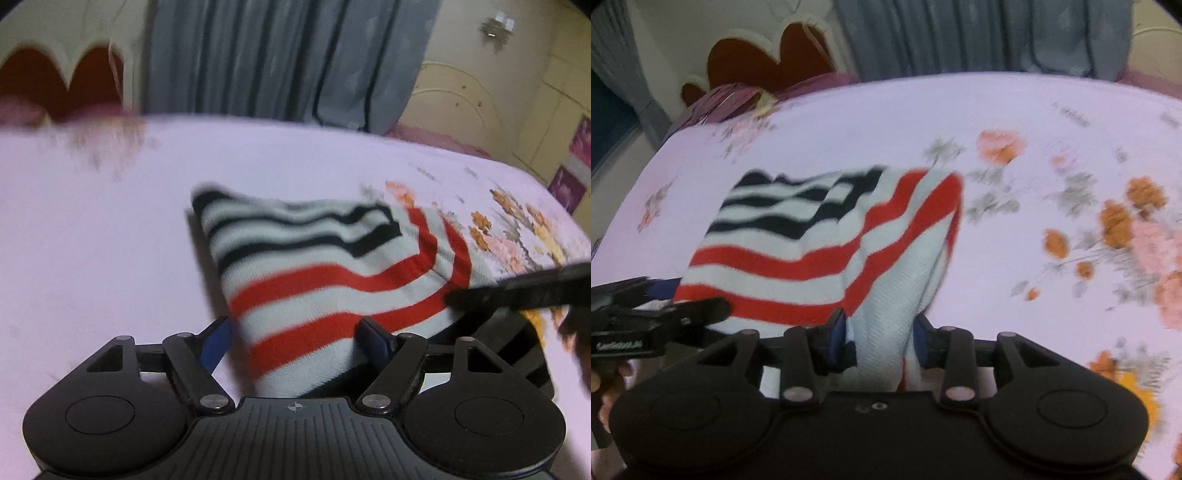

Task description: Fold small clothes

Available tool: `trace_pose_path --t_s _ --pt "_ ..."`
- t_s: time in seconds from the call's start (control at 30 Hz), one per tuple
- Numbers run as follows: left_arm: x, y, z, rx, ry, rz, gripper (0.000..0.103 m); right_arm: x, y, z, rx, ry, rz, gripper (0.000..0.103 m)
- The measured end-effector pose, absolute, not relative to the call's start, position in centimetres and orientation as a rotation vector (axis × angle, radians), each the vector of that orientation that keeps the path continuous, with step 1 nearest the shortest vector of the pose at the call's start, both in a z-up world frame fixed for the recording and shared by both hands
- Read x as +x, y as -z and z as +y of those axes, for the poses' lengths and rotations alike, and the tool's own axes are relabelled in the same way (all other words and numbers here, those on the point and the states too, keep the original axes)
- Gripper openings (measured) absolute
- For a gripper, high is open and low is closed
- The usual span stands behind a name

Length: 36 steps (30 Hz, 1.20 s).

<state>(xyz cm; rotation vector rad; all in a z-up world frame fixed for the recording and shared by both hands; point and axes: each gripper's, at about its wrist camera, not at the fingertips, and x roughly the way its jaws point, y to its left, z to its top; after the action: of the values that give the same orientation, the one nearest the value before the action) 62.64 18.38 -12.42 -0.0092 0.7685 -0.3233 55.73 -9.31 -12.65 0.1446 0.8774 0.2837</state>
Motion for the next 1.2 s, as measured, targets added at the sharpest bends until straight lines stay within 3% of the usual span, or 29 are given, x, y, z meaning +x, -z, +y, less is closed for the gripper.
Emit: trace_pose_path --t_s 0.07,0.17,0.2,0.23,0.27,0.3,0.4,0.5,0.57,0.83,1.03,1.2 --pt "61.8 10.8 19.0 0.039 0.282 0.696 0.074 54.3 10.9 -8.1 0.076 -0.226 0.776 0.050" --pt "62.4 9.5 18.7 0.017 0.341 0.651 0.074 54.6 9.6 -7.0 0.041 -0.244 0.728 0.040" --pt "62.8 9.7 17.9 0.035 0.375 0.658 0.064 55.1 9.6 -6.5 0.029 -0.257 0.734 0.036" --pt "63.3 10.2 16.8 0.069 0.401 0.686 0.044 55.6 10.0 -5.9 0.008 -0.262 0.753 0.024" --pt "63.8 11.0 16.0 0.083 0.419 0.726 0.037 56.1 10.7 -5.4 -0.019 -0.260 0.787 0.009" --pt "64.4 12.1 15.3 0.090 0.423 0.769 0.036 56.7 11.9 -4.9 -0.065 -0.232 0.844 0.008" --pt "64.7 13.5 15.1 0.070 0.419 0.759 0.036 57.1 14.1 -4.9 -0.151 -0.173 0.860 0.005" --pt "64.0 12.3 15.3 0.084 0.417 0.759 0.036 56.6 13.1 -5.1 -0.156 -0.166 0.858 0.005" --pt "62.1 11.0 15.4 0.097 0.438 0.734 0.036 54.8 11.5 -5.0 -0.157 -0.185 0.802 0.012" --pt "55.3 10.2 14.7 0.082 0.394 0.746 0.036 48.4 10.7 -3.5 -0.254 -0.277 0.793 0.012" --pt "53.5 12.0 13.7 0.124 0.356 0.785 0.036 47.9 13.3 -3.6 -0.289 -0.264 0.839 0.000" --pt "52.9 12.9 13.3 0.147 0.336 0.796 0.036 48.0 13.9 -4.7 -0.262 -0.250 0.831 0.000"
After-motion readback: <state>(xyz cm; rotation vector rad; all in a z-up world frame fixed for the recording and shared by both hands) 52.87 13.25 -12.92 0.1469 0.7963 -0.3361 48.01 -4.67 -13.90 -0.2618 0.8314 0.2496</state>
